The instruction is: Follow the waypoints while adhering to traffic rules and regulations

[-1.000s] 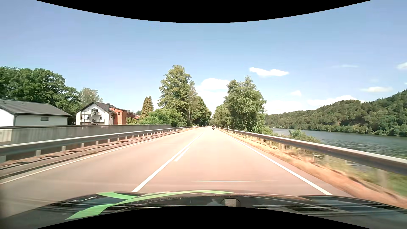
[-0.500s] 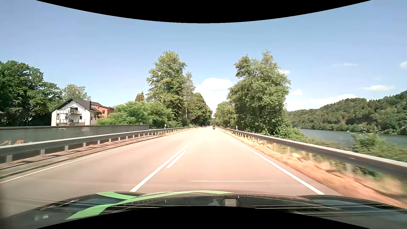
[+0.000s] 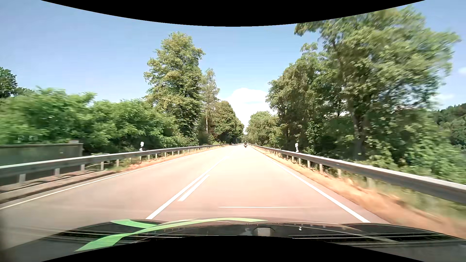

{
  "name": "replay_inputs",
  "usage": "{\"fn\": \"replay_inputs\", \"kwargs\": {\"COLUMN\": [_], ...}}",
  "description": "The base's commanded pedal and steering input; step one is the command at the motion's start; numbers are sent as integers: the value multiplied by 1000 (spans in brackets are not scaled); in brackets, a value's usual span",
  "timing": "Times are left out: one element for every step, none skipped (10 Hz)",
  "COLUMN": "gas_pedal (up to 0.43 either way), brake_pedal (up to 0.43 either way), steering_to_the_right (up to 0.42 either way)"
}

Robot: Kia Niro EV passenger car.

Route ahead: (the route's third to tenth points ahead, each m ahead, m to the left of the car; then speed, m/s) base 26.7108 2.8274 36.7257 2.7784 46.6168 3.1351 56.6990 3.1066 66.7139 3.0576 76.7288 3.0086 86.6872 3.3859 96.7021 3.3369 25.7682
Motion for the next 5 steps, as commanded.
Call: {"fn": "replay_inputs", "kwargs": {"gas_pedal": [118,118,118,118,130], "brake_pedal": [0,0,0,0,0], "steering_to_the_right": [-4,-4,-4,-4,-4]}}
